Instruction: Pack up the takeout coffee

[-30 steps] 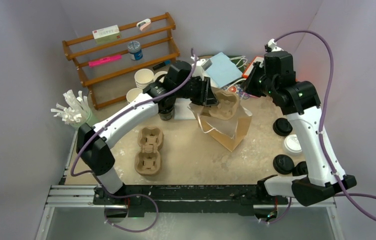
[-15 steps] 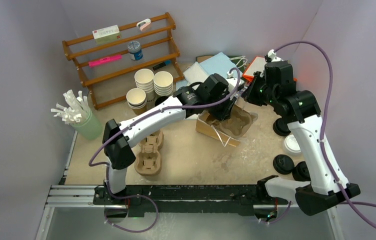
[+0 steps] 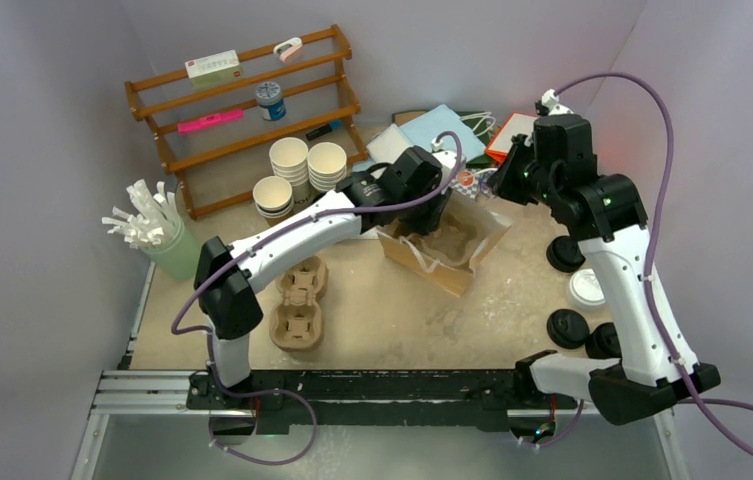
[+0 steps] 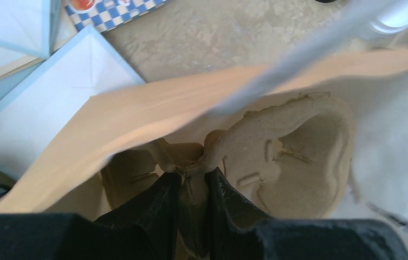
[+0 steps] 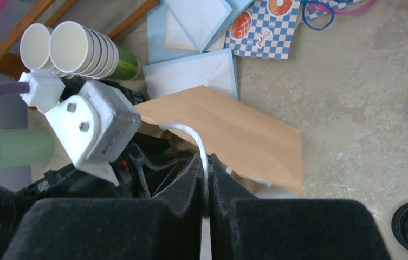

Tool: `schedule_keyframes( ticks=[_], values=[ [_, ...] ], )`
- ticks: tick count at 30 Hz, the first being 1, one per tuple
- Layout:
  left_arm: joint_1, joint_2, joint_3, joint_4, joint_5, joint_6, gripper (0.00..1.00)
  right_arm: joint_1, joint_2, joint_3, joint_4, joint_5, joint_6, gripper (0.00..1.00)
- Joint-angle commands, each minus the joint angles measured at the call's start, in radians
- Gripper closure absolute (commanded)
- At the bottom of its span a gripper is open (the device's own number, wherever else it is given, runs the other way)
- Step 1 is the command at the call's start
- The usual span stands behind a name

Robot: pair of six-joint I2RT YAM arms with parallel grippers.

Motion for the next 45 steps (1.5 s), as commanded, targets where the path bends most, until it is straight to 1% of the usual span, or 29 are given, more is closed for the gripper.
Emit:
schedule_keyframes(
  ticks=[1,5,8,11,13,16,20,23,27,29,33,36,40,41,45],
  values=[
    [0.025,-0.024,-0.005,-0.043,-0.030,-0.005,0.79,-0.009,0.015,0.102,-0.034,-0.008,-0.018,0.94],
    [0.025,0.013,0.047,-0.087,-0.025,0.002,0.79,-0.007,0.089,0.231,-0.115,-0.066,-0.009,0.93],
    [0.022,0.048,0.093,-0.111,-0.001,0.020,0.79,-0.007,0.144,0.277,-0.183,-0.105,0.005,0.93],
    [0.001,0.082,0.140,-0.154,-0.003,0.068,0.78,-0.008,0.131,0.239,-0.177,-0.124,0.027,0.94],
    [-0.021,0.100,0.163,-0.182,-0.021,0.096,0.78,-0.007,0.103,0.204,-0.152,-0.132,0.043,0.92],
    [-0.041,0.115,0.164,-0.205,-0.039,0.107,0.78,-0.008,0.083,0.162,-0.143,-0.152,0.075,0.91],
    [-0.060,0.112,0.108,-0.178,-0.051,0.091,0.78,-0.009,0.042,0.092,-0.114,-0.184,0.133,0.91],
    [-0.075,0.091,0.086,-0.166,-0.100,0.084,0.80,-0.012,0.030,0.077,-0.116,-0.139,0.149,0.91],
    [-0.088,-0.031,-0.050,-0.005,-0.143,0.093,0.79,-0.031,0.063,0.090,-0.133,-0.121,0.126,0.93],
    [-0.089,-0.077,-0.111,0.038,-0.149,0.099,0.79,-0.045,0.073,0.097,-0.124,-0.125,0.116,0.94],
    [-0.102,-0.138,-0.190,0.088,-0.161,0.113,0.79,-0.102,0.109,0.130,-0.120,-0.144,0.085,0.95],
    [-0.113,-0.176,-0.238,0.119,-0.169,0.120,0.79,-0.173,0.139,0.141,-0.117,-0.225,0.075,0.96],
    [-0.119,-0.198,-0.280,0.131,-0.139,0.139,0.79,-0.210,0.166,0.175,-0.114,-0.296,0.071,0.99],
    [-0.120,-0.192,-0.282,0.121,-0.126,0.143,0.79,-0.210,0.168,0.185,-0.112,-0.307,0.069,1.00],
    [-0.119,-0.145,-0.276,0.050,-0.099,0.147,0.79,-0.210,0.157,0.218,-0.113,-0.330,0.060,1.00]
  ],
)
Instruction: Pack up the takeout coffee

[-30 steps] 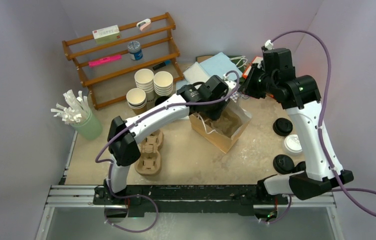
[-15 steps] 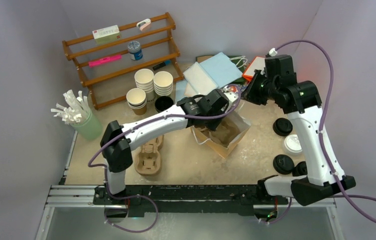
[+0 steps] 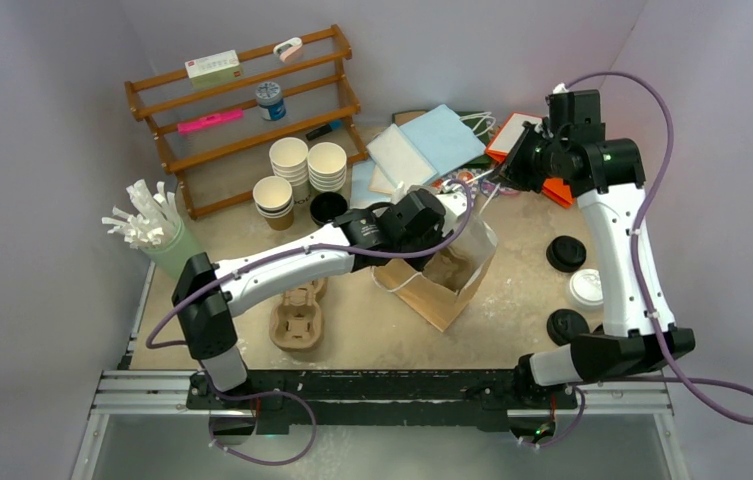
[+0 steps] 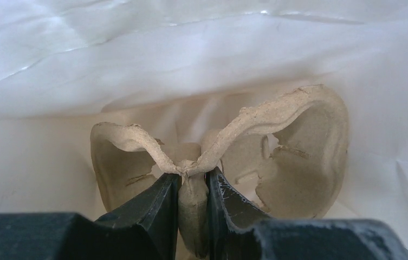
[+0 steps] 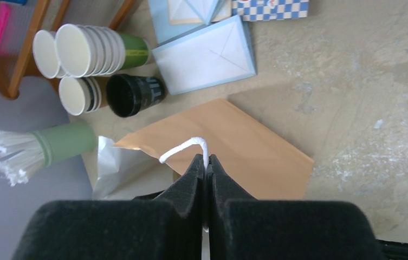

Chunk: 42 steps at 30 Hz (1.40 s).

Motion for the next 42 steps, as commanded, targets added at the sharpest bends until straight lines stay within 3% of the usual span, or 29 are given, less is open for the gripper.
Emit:
schedule_keyframes(
  ticks=[1,8,17,32,42],
  values=[
    [-0.001,0.021,-0.016,-0.037,0.047,0.030,0.79,-0.001,-0.037,0.076,0.013,-0.066,-0.029,1.00],
    [-0.001,0.045,-0.056,-0.058,0.115,0.020,0.79,-0.002,-0.073,0.044,0.002,-0.059,-0.036,1.00],
    [-0.001,0.115,0.007,-0.187,0.165,0.011,0.79,-0.002,-0.137,0.006,0.003,-0.059,-0.066,1.00],
    [-0.024,0.090,-0.060,-0.290,0.142,0.009,0.79,-0.002,-0.261,-0.100,0.102,-0.067,-0.078,1.00],
    [-0.036,0.145,0.000,-0.312,0.150,-0.043,0.78,-0.002,-0.326,-0.177,0.118,-0.115,-0.084,1.00]
  ],
)
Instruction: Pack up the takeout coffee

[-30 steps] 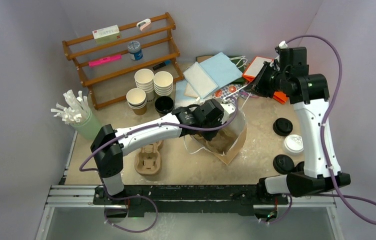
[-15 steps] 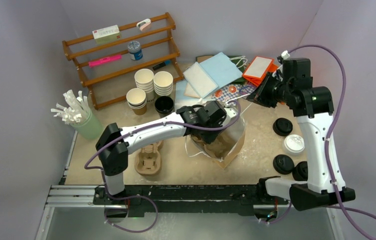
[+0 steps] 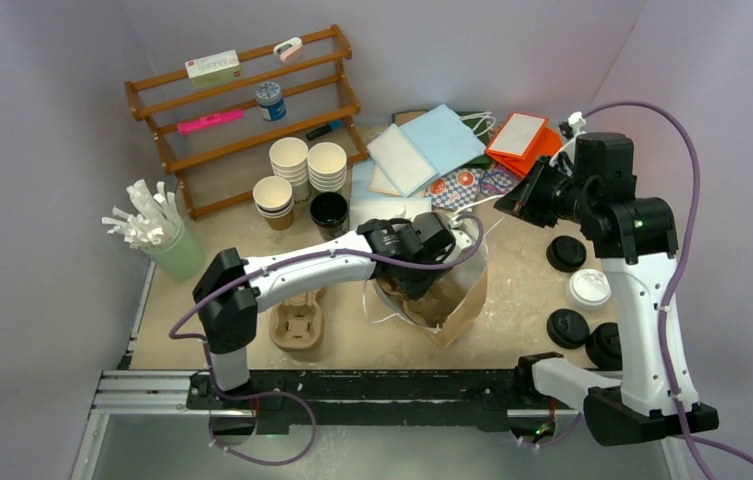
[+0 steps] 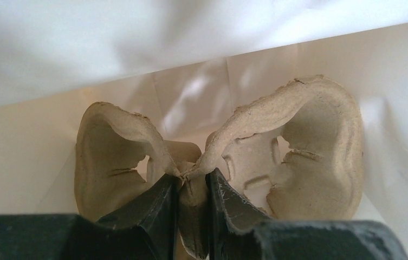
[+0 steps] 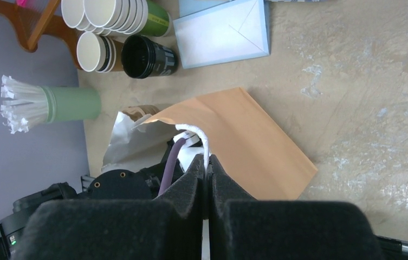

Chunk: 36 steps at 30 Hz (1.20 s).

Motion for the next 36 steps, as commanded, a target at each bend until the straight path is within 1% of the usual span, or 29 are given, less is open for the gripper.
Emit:
schedule_keyframes(
  ticks=[1,4,8,13,18,21,26,27,29,31,33,35,36],
  values=[
    [-0.001,0.049,0.011,-0.107,0.007,-0.048,0.78,-0.004,-0.050,-0.021,0.111,-0.035,-0.010,1.00],
    [-0.003,0.056,0.003,-0.061,-0.002,-0.068,0.78,-0.004,-0.073,-0.041,0.122,-0.029,-0.001,1.00],
    [-0.007,0.026,-0.032,0.034,-0.026,-0.083,0.77,-0.004,-0.092,-0.067,0.120,-0.011,0.004,1.00],
    [-0.007,0.000,-0.071,0.142,-0.017,-0.094,0.76,-0.004,-0.120,-0.119,0.125,-0.027,0.024,1.00],
    [-0.008,0.073,-0.056,0.087,-0.009,-0.099,0.76,-0.004,-0.135,-0.129,0.146,-0.067,0.028,1.00],
    [-0.009,0.095,-0.063,0.086,0.031,-0.108,0.73,-0.004,-0.157,-0.139,0.156,-0.080,0.027,1.00],
    [-0.009,0.085,-0.062,0.079,0.034,-0.115,0.60,-0.004,-0.156,-0.129,0.129,-0.058,0.016,1.00],
    [-0.009,0.073,-0.058,0.081,0.029,-0.111,0.57,-0.004,-0.154,-0.129,0.129,-0.057,0.015,1.00],
    [-0.009,0.050,-0.035,0.079,0.022,-0.103,0.46,-0.004,-0.155,-0.129,0.131,-0.055,0.012,1.00],
    [-0.008,0.039,0.020,0.049,0.015,-0.093,0.40,-0.004,-0.153,-0.128,0.130,-0.051,0.007,1.00],
    [-0.009,0.036,0.087,0.010,0.006,-0.083,0.36,-0.004,-0.153,-0.128,0.132,-0.052,0.002,1.00],
    [-0.008,0.034,0.148,-0.026,-0.002,-0.079,0.24,-0.004,-0.157,-0.141,0.138,-0.056,-0.004,1.00],
    [-0.009,0.033,0.173,-0.043,-0.003,-0.078,0.19,-0.004,-0.161,-0.150,0.140,-0.057,-0.008,1.00]
  ],
)
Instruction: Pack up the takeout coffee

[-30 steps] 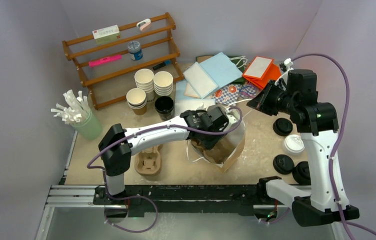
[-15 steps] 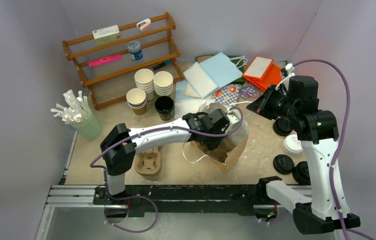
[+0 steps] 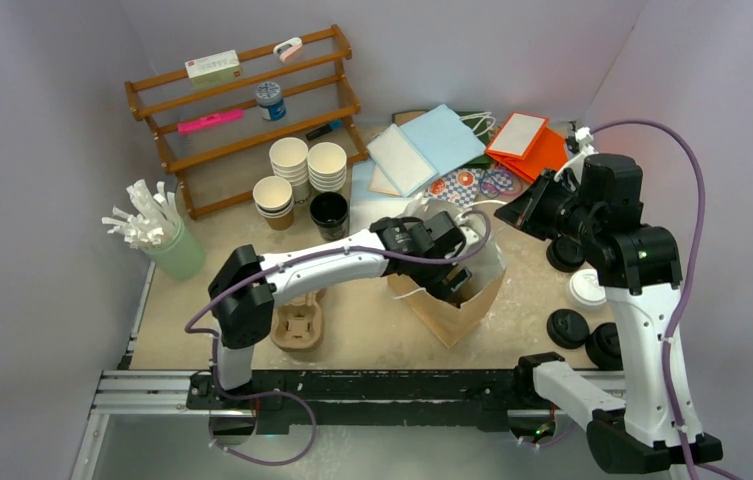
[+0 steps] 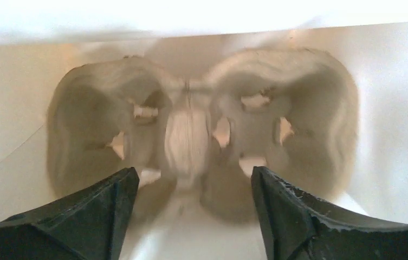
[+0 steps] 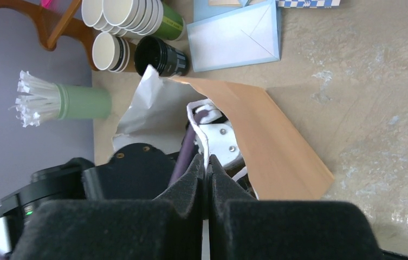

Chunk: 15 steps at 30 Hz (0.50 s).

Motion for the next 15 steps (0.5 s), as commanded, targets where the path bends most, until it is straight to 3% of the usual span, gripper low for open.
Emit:
schedule_keyframes(
  ticks=[1,9,12,15],
  values=[
    [-0.002,-0.048,0.163,-0.085,-0.019,0.011,0.17,-0.003,-0.024,-0.011,0.045,-0.026,-0.027,1.00],
    [0.000,-0.089,0.231,-0.145,-0.050,0.016,0.12,-0.003,-0.049,-0.069,0.045,-0.025,-0.042,1.00],
    [0.001,-0.091,0.237,-0.150,-0.057,0.013,0.17,-0.003,-0.060,-0.076,0.045,-0.024,-0.044,1.00],
    [0.003,-0.101,0.223,-0.136,-0.034,-0.001,0.30,-0.003,-0.083,-0.091,0.053,-0.042,-0.043,1.00]
  ],
)
